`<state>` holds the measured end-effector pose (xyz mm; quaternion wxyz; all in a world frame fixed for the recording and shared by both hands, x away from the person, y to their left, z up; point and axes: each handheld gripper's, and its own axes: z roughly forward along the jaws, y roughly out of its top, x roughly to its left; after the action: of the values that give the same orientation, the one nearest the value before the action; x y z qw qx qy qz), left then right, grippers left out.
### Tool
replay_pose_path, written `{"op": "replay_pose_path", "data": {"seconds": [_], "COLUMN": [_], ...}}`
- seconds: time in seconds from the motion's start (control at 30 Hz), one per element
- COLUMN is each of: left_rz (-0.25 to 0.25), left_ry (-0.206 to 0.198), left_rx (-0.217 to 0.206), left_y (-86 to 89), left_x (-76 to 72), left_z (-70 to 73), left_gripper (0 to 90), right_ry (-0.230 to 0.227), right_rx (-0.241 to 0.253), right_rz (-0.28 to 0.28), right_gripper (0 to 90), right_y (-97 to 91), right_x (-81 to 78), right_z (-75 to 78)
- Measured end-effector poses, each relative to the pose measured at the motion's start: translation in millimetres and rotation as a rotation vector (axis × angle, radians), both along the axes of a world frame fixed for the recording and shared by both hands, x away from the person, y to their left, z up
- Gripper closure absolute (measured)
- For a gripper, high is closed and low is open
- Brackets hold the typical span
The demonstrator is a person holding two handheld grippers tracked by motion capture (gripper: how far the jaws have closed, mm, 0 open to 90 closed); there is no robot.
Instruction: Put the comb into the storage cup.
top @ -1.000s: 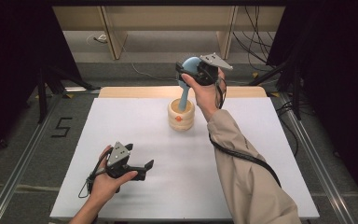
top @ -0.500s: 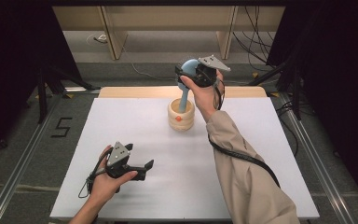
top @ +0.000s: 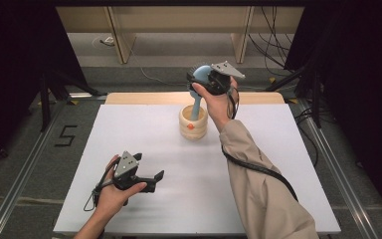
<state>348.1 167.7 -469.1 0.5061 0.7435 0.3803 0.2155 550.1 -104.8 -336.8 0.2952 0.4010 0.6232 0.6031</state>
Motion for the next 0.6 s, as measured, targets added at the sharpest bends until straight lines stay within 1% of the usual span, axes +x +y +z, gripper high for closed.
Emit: {"op": "replay_pose_path", "data": {"seconds": [0.23, 0.6], "left_rz": [-0.001, 0.000], "left_ry": [-0.001, -0.001], "left_rx": [-0.001, 0.001], "left_y": [-0.5, -0.4], "left_x": [-0.1, 0.0], "left_z": [-0.1, -0.2], "left_gripper": [0.0, 0.0], "right_ry": [-0.009, -0.004], "right_rx": [-0.002, -0.008], "right_rz": [-0.007, -0.004], "right_gripper": [20.5, 20.5], "right_y": [0.2, 1.1], "right_x": [0.0, 0.7], "right_z": [-1.3, -5.7]}}
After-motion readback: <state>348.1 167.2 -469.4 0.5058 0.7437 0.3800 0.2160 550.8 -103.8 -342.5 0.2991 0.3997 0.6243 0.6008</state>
